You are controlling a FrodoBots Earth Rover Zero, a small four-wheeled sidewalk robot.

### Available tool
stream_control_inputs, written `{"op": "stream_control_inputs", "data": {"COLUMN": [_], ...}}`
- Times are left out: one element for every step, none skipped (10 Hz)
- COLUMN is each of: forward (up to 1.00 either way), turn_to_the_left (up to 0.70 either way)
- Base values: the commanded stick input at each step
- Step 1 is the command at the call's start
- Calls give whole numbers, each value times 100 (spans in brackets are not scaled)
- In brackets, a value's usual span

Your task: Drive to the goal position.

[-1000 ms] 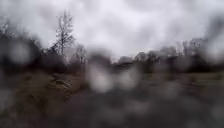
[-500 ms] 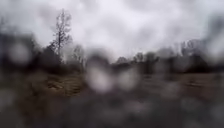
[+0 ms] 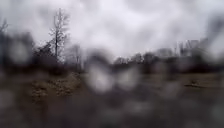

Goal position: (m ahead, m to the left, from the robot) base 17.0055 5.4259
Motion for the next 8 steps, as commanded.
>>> {"op": "stream_control_inputs", "data": {"forward": [100, 100, 100, 100, 100, 100, 100, 100], "turn_to_the_left": [0, 0, 0, 0, 0, 0, 0, 0]}}
